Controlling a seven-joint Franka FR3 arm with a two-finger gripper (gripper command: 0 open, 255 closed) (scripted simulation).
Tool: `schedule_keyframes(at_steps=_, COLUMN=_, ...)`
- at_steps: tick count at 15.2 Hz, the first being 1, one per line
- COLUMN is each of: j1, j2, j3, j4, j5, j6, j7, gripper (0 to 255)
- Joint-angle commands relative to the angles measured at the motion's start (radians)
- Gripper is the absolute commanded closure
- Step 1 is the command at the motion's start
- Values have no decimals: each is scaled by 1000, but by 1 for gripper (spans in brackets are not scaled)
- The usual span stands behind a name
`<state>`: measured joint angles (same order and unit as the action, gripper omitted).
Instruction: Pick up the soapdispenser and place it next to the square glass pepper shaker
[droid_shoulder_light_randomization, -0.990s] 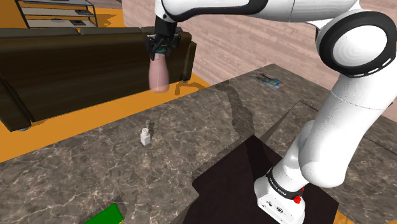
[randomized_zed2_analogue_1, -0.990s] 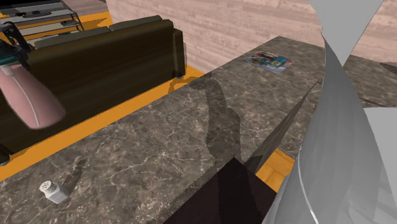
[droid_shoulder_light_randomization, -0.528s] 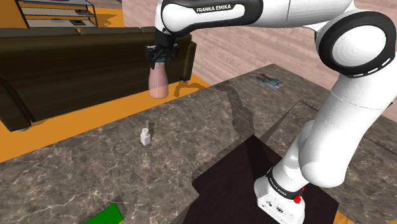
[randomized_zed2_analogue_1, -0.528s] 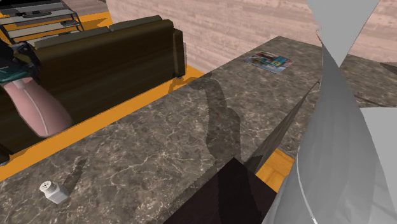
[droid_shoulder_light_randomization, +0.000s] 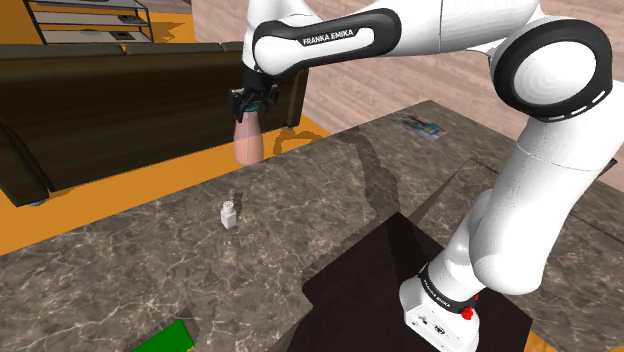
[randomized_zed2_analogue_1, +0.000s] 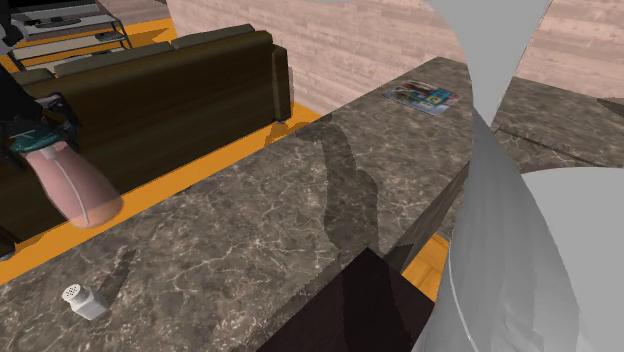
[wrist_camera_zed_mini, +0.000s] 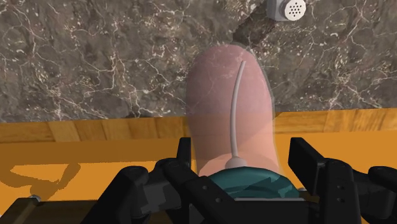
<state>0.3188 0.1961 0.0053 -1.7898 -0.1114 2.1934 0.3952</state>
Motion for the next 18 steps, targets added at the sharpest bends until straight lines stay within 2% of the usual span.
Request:
schedule_keyframes(at_steps=1, j1=0, j2=6, j3=-1, j4=-18, j5=-2, j6=25, j7=3, gripper=255)
schedule_keyframes(at_steps=18, j1=1, j2=96, j3=-6, j4=-130, j5=-22, j6=227, j7=30, gripper=255)
